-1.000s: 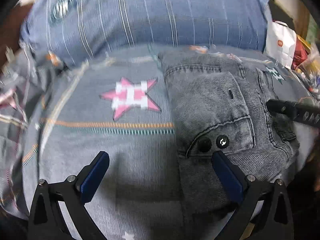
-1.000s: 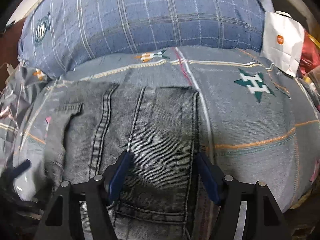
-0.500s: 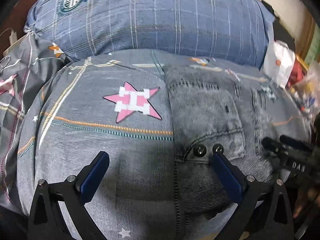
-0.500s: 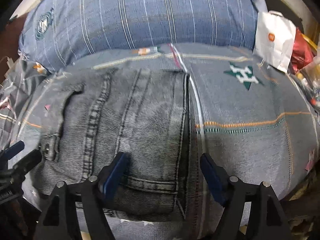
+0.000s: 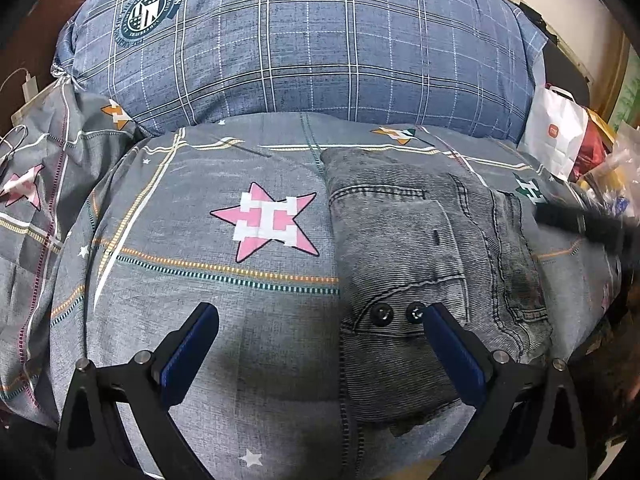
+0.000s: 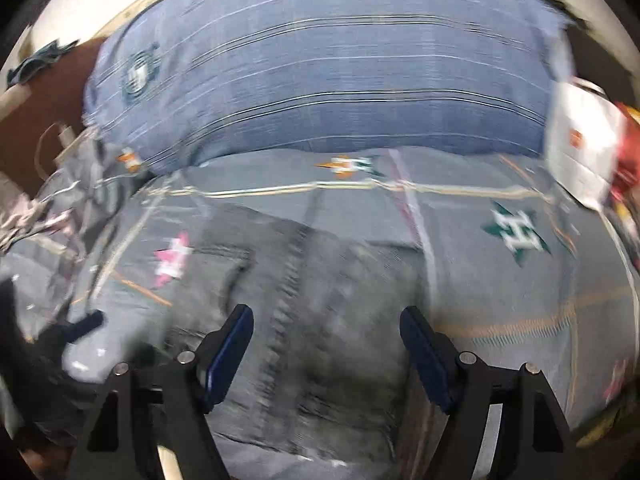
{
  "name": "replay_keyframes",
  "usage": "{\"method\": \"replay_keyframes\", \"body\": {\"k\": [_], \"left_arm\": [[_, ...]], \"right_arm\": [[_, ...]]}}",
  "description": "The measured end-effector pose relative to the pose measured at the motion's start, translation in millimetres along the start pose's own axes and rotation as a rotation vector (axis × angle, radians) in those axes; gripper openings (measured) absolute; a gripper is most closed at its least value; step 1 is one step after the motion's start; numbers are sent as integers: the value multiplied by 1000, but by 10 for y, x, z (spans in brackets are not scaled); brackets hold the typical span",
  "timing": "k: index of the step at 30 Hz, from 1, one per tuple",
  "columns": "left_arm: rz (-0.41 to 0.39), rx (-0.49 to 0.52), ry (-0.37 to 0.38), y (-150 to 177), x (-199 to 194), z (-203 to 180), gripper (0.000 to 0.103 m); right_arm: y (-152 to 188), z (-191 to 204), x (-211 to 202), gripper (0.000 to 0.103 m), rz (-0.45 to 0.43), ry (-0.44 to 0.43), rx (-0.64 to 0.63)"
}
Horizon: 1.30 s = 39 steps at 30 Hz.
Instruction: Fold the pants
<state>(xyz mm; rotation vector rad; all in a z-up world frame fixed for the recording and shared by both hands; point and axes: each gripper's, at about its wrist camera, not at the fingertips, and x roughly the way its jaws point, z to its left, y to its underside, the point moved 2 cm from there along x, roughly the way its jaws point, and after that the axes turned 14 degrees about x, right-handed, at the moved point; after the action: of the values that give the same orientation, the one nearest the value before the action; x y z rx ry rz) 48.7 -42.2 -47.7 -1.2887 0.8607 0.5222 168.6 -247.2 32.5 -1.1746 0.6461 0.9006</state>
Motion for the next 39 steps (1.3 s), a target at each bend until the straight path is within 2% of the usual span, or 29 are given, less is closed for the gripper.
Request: {"method": "replay_keyframes", "body": {"k": [3, 7, 11, 13, 17, 23, 25, 26, 27, 28, 30, 35, 39], "left_arm": [[7, -4, 12, 6, 26, -17, 102], [23, -8, 35, 28, 78, -41, 102], [44, -60, 123, 55, 139, -61, 102], [49, -77, 187, 58, 178, -104, 102], [74, -86, 217, 60, 285, -167, 102], [111, -107, 251, 76, 413, -188, 102], [115, -97, 260, 79, 441, -225, 101], [111, -86, 267, 76, 447, -249, 95], [112, -74, 286, 77, 453, -280, 82], [122, -64, 309, 78, 463, -318, 76], [108, -37, 280, 60, 422, -395, 71], [92, -2, 260, 31, 373, -476, 58], [85, 19, 248, -8, 370, -505, 53]], "right_arm": [[-289, 288, 171, 79, 78, 10, -98], [-525, 547, 435, 79, 174, -2, -142], [-736, 767, 802, 79, 271, 18, -172], [-781, 888, 985, 79, 317, 22, -196], [-763, 1154, 1408, 79, 399, 61, -266], [-700, 1286, 1860, 77, 476, 94, -306], [-675, 1265, 1938, 42, 516, 79, -292], [-660, 1253, 1947, 35, 523, 78, -292], [-652, 1245, 1943, 29, 521, 82, -295], [-650, 1235, 1929, 27, 518, 83, -293], [-690, 1200, 1840, 24, 478, 75, -271], [-821, 1114, 1672, 13, 384, 41, -203], [-859, 1087, 1689, 12, 350, 43, -172]]}}
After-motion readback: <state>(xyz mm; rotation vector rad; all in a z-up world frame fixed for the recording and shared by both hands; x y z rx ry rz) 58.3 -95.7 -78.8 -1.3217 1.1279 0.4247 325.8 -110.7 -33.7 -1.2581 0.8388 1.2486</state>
